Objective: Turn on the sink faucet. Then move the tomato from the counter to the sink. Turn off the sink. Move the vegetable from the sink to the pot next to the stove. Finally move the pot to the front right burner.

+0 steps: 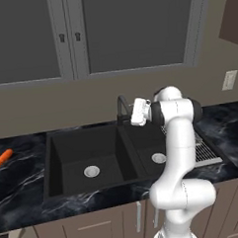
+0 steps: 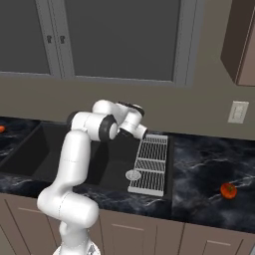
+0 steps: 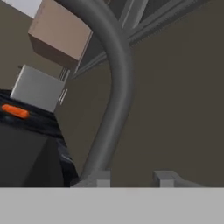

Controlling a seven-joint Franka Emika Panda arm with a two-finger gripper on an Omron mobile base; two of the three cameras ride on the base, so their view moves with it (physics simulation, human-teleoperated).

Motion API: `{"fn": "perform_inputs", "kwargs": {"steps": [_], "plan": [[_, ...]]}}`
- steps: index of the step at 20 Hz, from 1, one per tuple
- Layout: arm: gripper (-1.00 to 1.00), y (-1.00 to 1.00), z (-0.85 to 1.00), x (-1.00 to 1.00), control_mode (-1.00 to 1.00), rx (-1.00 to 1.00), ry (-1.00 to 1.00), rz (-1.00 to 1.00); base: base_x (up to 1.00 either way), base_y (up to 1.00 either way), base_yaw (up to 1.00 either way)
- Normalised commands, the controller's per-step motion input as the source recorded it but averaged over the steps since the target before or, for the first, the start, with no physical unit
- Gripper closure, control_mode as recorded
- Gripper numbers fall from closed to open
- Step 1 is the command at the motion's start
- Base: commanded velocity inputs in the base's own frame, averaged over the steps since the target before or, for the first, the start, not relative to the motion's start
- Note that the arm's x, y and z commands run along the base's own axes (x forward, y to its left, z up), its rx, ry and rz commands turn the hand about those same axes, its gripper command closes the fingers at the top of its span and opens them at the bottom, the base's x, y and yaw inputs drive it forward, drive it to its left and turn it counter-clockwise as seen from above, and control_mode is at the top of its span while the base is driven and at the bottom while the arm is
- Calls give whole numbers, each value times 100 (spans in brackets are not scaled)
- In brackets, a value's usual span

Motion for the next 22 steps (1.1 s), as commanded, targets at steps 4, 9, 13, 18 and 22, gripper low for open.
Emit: {"fn": "perform_inputs", "kwargs": {"steps": [4,9,13,18,22], "plan": [[100,-35,-43,2,-100,21,4,-6,0,0,0],[100,-12,-31,13,-100,7,11,0,0,0,0],[100,-21,-49,0,-100,14,18,-6,0,0,0],[100,-11,-53,0,-100,11,22,-9,0,0,0],[100,0,-42,13,-100,-1,10,0,0,0,0]]}}
